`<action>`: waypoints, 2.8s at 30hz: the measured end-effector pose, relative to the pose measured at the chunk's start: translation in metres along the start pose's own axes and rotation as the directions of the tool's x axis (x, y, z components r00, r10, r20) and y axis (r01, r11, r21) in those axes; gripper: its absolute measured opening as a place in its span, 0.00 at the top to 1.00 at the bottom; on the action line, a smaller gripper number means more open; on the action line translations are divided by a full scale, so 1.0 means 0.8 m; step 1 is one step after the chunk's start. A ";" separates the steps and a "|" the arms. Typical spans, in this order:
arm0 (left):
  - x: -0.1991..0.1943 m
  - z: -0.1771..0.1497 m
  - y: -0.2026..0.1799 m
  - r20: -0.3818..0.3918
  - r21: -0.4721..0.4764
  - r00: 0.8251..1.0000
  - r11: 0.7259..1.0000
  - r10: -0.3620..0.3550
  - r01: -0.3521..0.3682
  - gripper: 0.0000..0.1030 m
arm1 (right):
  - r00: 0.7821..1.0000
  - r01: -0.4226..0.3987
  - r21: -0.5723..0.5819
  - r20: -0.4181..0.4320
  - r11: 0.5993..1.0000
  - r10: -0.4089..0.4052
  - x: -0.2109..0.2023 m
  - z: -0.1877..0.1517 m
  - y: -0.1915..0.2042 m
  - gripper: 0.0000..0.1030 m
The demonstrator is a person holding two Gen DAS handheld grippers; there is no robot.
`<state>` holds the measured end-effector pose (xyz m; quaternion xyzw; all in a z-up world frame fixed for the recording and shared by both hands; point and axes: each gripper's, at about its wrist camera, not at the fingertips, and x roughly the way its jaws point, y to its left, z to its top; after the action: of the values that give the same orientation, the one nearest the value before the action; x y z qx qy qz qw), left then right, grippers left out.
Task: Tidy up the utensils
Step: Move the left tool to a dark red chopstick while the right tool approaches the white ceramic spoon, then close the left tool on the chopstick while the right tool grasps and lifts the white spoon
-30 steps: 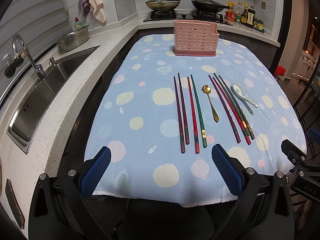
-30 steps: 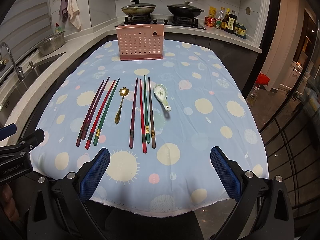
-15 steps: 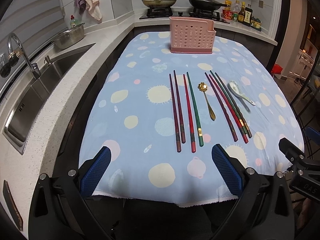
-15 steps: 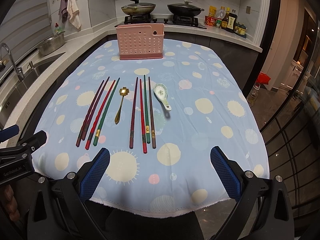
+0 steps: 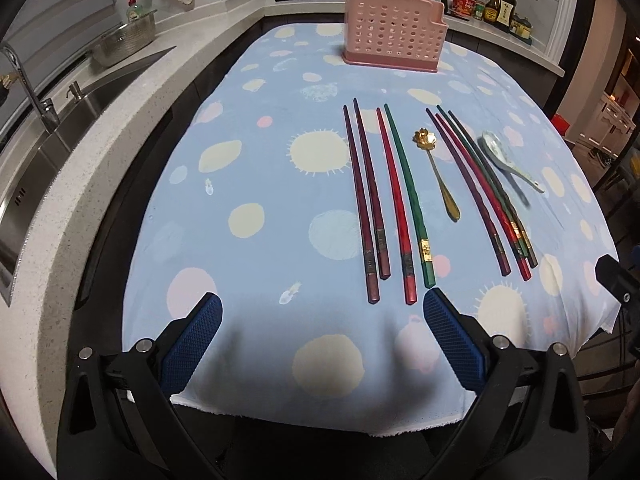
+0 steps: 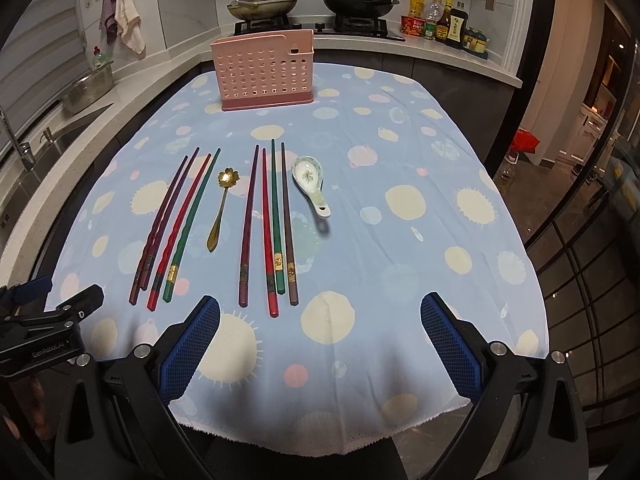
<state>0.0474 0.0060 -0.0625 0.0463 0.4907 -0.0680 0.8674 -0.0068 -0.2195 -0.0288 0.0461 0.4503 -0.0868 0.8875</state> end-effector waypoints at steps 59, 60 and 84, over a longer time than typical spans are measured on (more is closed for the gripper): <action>0.081 0.039 0.006 -0.076 -0.003 0.993 0.996 -0.087 0.087 0.88 | 0.973 -0.182 0.185 -0.107 0.966 0.203 0.159 0.095 -0.034 0.86; 0.081 0.039 0.005 -0.077 -0.003 0.993 0.996 -0.087 0.087 0.88 | 0.972 -0.183 0.186 -0.112 0.965 0.206 0.162 0.094 -0.034 0.87; 0.078 0.035 0.004 -0.048 0.000 0.994 0.995 -0.100 0.100 0.88 | 0.971 -0.195 0.157 -0.105 0.968 0.212 0.166 0.072 -0.027 0.92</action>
<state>0.1030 0.0002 -0.1015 0.0243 0.5130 -0.1108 0.8509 0.1116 -0.2650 -0.1020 0.1620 0.4888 -0.0247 0.8569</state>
